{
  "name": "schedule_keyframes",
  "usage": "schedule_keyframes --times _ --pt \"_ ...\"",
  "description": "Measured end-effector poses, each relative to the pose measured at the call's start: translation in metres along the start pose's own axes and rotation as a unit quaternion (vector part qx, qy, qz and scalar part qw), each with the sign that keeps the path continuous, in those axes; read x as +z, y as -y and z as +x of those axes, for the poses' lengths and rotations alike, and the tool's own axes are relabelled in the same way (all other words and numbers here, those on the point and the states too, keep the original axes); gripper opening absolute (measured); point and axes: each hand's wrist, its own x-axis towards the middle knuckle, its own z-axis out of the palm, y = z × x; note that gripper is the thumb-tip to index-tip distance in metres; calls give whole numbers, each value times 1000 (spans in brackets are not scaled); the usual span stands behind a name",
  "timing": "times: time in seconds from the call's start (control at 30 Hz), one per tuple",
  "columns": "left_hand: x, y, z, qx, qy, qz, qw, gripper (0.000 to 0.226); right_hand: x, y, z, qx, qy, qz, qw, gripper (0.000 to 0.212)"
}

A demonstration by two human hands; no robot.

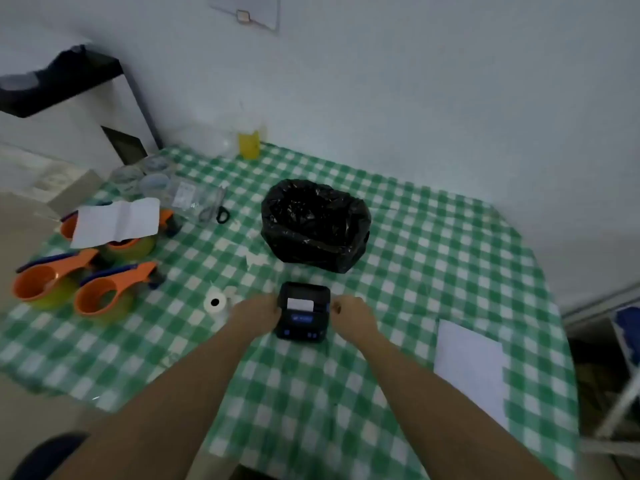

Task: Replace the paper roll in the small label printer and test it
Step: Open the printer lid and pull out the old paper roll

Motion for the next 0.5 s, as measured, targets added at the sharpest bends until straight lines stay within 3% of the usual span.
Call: schedule_keyframes --times 0.27,0.5 --pt "31 6 21 -30 7 -52 998 43 19 -21 31 113 -2 110 987 20" --pt "38 11 34 -48 8 -162 986 46 12 -25 62 101 69 147 982 24"
